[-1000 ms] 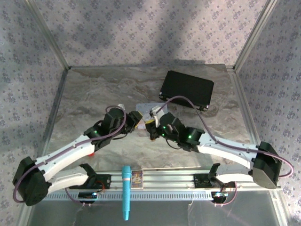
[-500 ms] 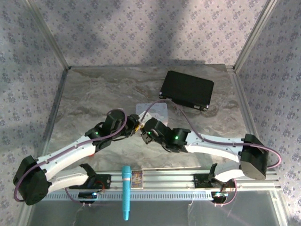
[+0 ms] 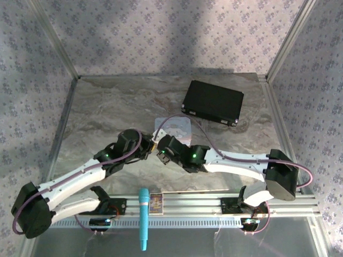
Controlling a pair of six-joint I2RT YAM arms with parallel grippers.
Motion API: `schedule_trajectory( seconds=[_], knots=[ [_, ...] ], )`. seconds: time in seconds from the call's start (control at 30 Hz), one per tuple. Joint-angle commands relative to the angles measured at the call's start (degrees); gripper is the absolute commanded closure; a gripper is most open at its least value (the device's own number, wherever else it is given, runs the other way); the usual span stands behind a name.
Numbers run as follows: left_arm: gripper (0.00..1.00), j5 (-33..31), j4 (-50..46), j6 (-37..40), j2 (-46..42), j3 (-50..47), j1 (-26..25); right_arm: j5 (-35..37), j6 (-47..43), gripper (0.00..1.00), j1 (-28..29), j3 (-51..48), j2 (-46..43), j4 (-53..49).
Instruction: Unlock the padlock with the key
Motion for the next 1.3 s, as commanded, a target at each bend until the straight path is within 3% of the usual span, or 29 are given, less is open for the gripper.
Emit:
schedule_trajectory(
  seconds=[0.0,0.2,0.27,0.37,0.4,0.43,0.57,0.73,0.83,0.9,0.93,1.1,1.17,1.27],
  knots=[
    [0.87,-0.16,-0.80,-4.20,0.66,-0.93,0.33,2.34,-2.04,1.00,0.73,2.23,0.61,-0.64],
    [0.96,0.22,-0.48,-3.08,0.73,-0.89,0.48,2.31,-0.67,1.00,0.95,2.98,1.51,-1.06],
    [0.99,0.49,1.27,-2.47,0.58,-1.49,0.63,0.28,0.72,0.91,0.01,2.72,0.96,-0.83],
    [1.00,-0.35,3.33,-1.12,-0.37,-2.82,1.13,-1.09,3.67,0.55,-1.39,1.80,-0.93,0.19],
    [1.00,-0.79,3.24,-0.22,-0.77,-2.95,1.36,-1.15,5.31,0.35,-1.96,0.68,-2.25,1.55],
    [1.00,-1.35,3.33,0.79,-1.26,-3.08,1.78,-2.41,6.86,0.03,-2.79,-0.70,-3.82,2.97],
    [1.00,-3.26,3.78,8.80,-3.13,-2.79,3.81,-11.35,14.94,0.01,-10.18,-3.99,-9.14,3.70],
    [1.00,-0.51,7.07,25.95,-3.60,-0.10,6.65,-19.86,26.31,0.01,-21.95,-8.04,-14.49,0.81],
    [1.00,1.60,8.24,34.03,-3.39,1.66,6.57,-12.80,27.18,0.01,-23.86,-1.40,-11.17,-13.39],
    [1.00,2.88,10.76,38.13,-3.87,1.49,6.56,-9.88,26.44,0.05,-23.59,0.07,-10.48,-16.56],
    [1.00,3.43,11.85,39.90,-4.27,1.25,6.60,-11.46,25.92,0.08,-23.92,-0.85,-11.33,-14.97],
    [1.00,7.28,21.11,43.42,-5.72,-1.37,6.56,-23.20,25.82,0.01,-26.82,-10.60,-16.36,2.25],
    [1.00,9.13,26.25,43.19,-5.80,-2.82,6.56,-29.97,28.94,0.02,-28.40,-14.40,-16.63,11.07],
    [1.00,11.21,30.94,43.35,-5.89,-4.12,6.51,-35.40,35.04,0.02,-29.31,-15.55,-16.47,14.92]
  ],
)
